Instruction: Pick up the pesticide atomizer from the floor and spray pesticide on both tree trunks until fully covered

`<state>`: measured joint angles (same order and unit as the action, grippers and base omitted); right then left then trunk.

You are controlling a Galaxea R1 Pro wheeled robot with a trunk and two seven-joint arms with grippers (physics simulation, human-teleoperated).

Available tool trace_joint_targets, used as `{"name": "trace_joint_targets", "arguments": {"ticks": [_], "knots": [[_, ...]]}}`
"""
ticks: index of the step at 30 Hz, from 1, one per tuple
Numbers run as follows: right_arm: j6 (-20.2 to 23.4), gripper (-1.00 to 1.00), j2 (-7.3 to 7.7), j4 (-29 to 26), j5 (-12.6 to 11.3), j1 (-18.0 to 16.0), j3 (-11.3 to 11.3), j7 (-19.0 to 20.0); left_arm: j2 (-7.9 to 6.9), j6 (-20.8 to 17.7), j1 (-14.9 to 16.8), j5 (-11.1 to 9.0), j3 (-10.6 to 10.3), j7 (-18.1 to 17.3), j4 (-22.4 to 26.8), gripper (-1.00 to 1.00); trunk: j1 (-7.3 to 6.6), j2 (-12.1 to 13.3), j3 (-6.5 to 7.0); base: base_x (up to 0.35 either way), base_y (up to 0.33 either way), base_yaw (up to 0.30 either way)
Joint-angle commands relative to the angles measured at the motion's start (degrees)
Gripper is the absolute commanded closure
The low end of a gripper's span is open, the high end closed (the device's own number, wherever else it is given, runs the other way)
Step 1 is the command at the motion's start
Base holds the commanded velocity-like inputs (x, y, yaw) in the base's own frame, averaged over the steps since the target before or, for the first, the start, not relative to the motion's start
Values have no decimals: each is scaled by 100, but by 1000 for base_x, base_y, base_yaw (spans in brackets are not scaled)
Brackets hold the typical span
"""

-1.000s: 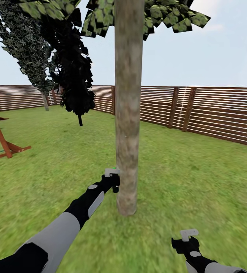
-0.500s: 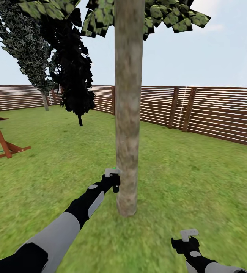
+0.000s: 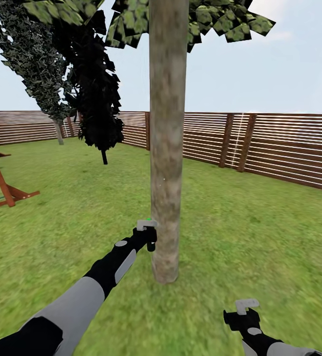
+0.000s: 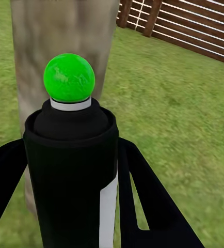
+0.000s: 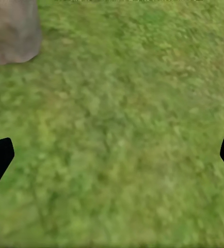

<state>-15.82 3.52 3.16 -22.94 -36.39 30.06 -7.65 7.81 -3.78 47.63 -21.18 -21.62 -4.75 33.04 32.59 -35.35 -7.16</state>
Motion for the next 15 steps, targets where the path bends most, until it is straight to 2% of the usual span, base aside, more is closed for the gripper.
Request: {"name": "trace_joint_targets", "arguments": {"ticks": [1,8,15], "knots": [[0,-100,0,0,0,0,0,0,1,0,0,0,0,0,1,100,0,0,0,4,0,0],[0,-100,0,0,0,0,0,0,1,2,0,0,0,0,-7,100,0,0,0,53,0,0],[0,-100,0,0,0,0,0,0,1,4,0,0,0,0,-17,100,0,0,0,-12,0,0]]}}
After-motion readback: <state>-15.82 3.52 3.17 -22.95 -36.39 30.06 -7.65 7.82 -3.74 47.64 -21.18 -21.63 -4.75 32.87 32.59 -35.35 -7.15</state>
